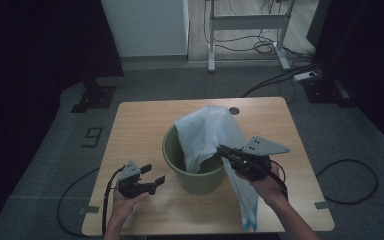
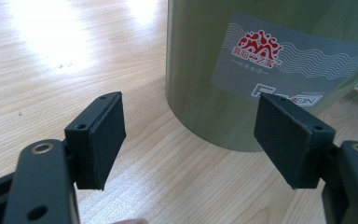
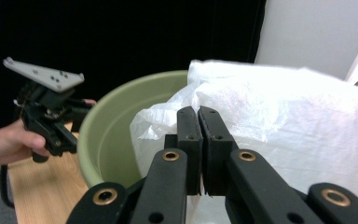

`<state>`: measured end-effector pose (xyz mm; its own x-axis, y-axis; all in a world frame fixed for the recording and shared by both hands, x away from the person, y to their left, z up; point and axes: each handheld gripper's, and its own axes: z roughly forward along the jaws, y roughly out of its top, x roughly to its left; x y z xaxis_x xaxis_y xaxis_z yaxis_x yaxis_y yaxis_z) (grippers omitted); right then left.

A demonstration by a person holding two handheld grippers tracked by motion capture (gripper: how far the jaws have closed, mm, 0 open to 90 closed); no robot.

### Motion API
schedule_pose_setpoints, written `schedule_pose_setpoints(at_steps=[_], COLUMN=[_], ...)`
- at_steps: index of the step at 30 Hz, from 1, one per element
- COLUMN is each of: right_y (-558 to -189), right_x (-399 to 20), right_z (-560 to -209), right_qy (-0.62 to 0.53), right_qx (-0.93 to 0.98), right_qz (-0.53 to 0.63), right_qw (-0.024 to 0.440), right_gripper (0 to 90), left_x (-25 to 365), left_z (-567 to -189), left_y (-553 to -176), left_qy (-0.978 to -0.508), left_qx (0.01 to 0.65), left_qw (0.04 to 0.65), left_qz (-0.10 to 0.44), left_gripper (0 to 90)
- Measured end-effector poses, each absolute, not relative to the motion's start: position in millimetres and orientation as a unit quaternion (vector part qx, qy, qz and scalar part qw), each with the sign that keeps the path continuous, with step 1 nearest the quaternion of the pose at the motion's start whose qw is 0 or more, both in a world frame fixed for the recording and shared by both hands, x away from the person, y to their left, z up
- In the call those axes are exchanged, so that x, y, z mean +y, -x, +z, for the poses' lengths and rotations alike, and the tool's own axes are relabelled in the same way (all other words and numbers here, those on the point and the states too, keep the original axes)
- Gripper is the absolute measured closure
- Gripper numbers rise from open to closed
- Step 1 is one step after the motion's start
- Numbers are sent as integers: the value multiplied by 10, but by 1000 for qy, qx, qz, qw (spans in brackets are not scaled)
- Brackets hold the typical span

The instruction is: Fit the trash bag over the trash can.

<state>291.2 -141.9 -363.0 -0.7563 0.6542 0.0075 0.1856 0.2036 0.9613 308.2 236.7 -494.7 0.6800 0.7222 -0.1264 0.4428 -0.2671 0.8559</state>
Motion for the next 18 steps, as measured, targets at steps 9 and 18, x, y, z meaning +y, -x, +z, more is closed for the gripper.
schedule_pose_setpoints(at_steps=[9,18], right_y=[-2819,-2358], right_x=[-1434,-1561], right_z=[-3876,-4060], right_qy=[-294,-332], right_qx=[737,698], right_qz=[568,577], right_qw=[219,263], right_gripper=[548,297], left_x=[2359,2347], left_z=[-4962,-4981], left_y=[-3086,-3089], left_qy=[-783,-784], left_qx=[374,375], left_qw=[475,473], left_qz=[145,142], left_gripper=[243,243])
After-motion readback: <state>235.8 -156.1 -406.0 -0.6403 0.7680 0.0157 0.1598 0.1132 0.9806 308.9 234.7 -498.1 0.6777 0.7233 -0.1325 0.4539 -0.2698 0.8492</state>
